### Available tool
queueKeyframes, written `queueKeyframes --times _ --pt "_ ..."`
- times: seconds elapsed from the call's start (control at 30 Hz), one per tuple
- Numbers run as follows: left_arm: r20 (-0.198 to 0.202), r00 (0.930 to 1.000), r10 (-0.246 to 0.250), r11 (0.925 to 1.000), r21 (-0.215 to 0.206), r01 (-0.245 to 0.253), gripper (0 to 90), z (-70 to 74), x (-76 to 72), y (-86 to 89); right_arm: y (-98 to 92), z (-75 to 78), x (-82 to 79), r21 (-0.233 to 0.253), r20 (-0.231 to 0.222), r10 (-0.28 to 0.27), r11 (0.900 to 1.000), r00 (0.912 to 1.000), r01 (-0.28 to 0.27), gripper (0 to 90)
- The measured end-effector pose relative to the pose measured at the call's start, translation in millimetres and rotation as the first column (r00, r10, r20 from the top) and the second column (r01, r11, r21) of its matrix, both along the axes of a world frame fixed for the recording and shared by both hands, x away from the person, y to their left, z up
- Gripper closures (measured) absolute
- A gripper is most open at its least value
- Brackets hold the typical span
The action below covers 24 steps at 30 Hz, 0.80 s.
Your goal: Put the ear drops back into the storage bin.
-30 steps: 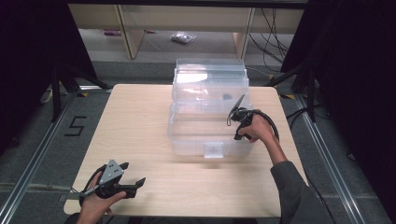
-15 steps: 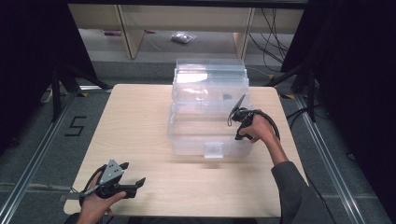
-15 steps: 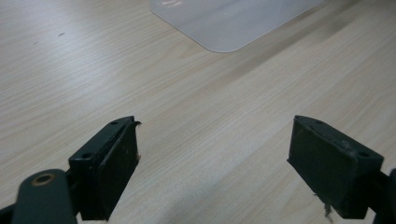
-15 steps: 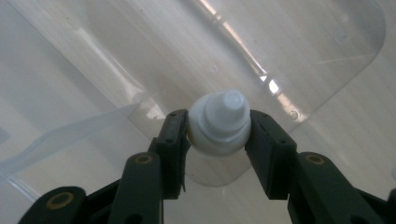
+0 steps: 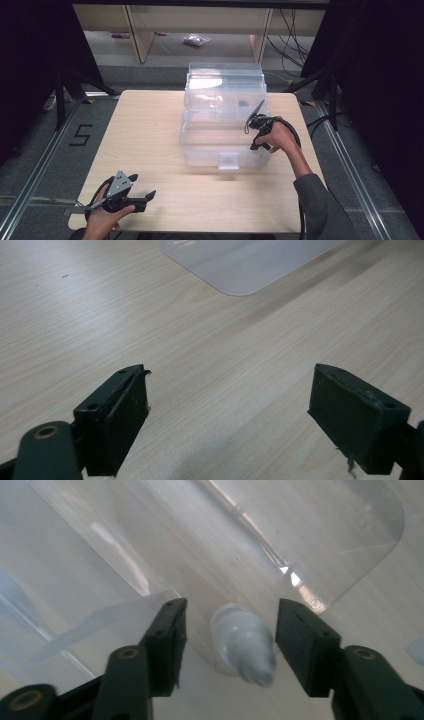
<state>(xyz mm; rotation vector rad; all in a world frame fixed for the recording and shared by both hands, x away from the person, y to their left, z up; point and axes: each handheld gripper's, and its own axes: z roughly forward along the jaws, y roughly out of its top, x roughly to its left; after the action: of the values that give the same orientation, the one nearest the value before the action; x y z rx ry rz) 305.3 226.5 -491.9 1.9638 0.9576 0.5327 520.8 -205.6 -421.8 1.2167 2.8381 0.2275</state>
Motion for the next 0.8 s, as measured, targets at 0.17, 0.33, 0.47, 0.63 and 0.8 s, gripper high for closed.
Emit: queueKeyframes --times 0.17,0.33,0.47,0.63,0.8 --pt "-0.003 1.0 0.004 1.0 -0.001 -0.004 15.4 -0.1 0.1 0.1 0.6 8.6 -2.0 0.011 0.014 -0.004 1.0 0.9999 0.004 43.4" --pt "-0.001 1.0 0.002 1.0 0.0 -0.002 15.3 0.0 0.0 0.1 1.2 18.8 -4.8 0.012 0.027 -0.018 1.0 0.9995 0.018 43.0" --pt "0.0 1.0 0.001 1.0 -0.004 -0.001 15.4 -0.1 -0.1 0.0 -2.0 23.3 -4.9 0.026 0.058 0.021 0.999 0.9981 -0.023 42.4" --pt "-0.003 1.0 0.003 1.0 0.0 -0.003 15.4 -0.2 -0.1 0.0 -6.2 27.3 -6.5 0.038 0.067 0.012 0.999 0.9977 -0.014 41.3" --pt "-0.002 1.0 0.0 1.0 -0.001 0.0 15.4 -0.3 0.4 0.1 -9.1 33.6 -10.3 0.051 0.089 0.011 0.999 0.996 -0.016 40.0"
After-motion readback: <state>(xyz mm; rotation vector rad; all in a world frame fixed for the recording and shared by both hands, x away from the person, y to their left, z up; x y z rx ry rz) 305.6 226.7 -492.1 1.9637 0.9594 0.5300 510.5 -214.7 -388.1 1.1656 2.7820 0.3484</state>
